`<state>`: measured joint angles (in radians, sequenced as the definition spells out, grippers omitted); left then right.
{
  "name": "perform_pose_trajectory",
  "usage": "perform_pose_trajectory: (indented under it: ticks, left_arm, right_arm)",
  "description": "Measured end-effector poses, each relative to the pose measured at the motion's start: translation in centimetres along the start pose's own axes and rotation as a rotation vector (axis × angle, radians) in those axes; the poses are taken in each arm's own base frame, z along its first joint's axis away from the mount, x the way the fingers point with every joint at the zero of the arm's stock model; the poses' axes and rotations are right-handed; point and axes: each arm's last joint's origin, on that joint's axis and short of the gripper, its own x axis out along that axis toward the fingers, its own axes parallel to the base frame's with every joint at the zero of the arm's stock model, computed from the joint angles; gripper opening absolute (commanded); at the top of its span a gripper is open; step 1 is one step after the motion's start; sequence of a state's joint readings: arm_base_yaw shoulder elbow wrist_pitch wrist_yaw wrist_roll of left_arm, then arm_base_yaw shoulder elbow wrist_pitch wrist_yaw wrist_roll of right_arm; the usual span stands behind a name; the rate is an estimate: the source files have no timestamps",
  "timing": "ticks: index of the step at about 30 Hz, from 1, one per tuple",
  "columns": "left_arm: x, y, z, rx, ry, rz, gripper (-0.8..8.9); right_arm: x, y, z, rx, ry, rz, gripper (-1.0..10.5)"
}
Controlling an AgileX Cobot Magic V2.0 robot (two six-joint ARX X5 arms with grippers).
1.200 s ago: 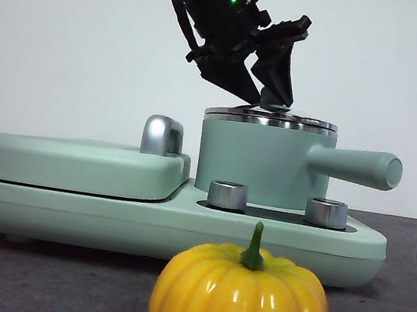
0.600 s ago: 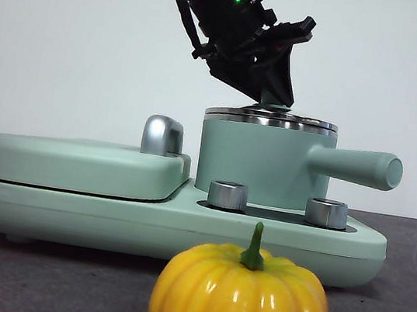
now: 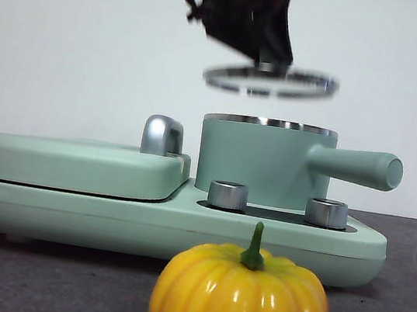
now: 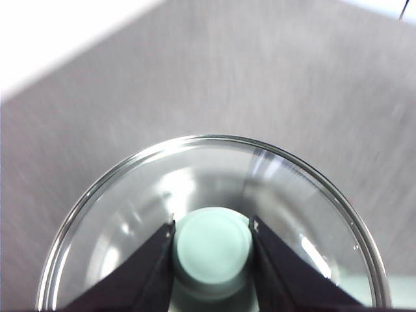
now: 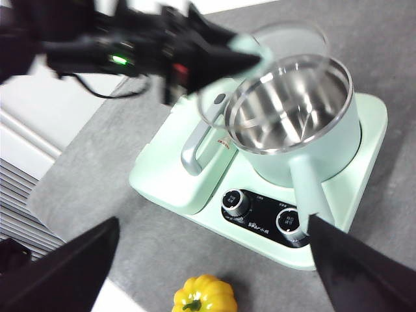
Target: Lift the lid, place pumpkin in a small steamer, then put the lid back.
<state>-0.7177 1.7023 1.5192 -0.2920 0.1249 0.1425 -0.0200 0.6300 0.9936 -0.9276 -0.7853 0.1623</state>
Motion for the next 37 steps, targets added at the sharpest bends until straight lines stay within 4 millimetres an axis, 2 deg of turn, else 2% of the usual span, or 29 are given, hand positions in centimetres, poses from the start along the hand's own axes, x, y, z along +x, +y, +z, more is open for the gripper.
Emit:
perform_pose_trajectory:
  ticks: [3,9,17,23,26,30,37]
  left_arm:
    - [-3.1,-0.1,1.3,0.004,-0.035,0.007,0.67]
    - [-7.2,1.1,2.0,-0.017,-0.041,0.052,0.67]
    - [-12.2,3.1,2.2,-0.053,-0.049,0.135,0.59]
    - [-13.8,4.6,1.4,-0.09,-0.004,0.191,0.59]
    - [-14.0,5.3,1.0,-0.109,0.024,0.211,0.59]
    - [-14.3,6.1,0.7,-0.126,0.036,0.237,0.59]
    - [-14.9,7.4,0.3,-0.15,0.04,0.283,0.59]
  right_arm:
    - [1.0,-0.4,0.4,0.053,0.061,0.023,4.9]
    - [3.5,0.0,0.9,0.101,0.248,0.026,4.9]
    - [8.6,1.1,0.3,0.053,0.48,-0.072,4.9]
    - [12.8,2.7,-1.0,-0.038,0.635,-0.142,5.0]
    - [15.0,3.4,-2.1,-0.091,0.715,-0.174,6.0]
    - [17.5,4.0,-3.6,-0.139,0.805,-0.214,6.1]
    - [20.5,4.7,-5.8,-0.198,0.893,-0.224,6.2]
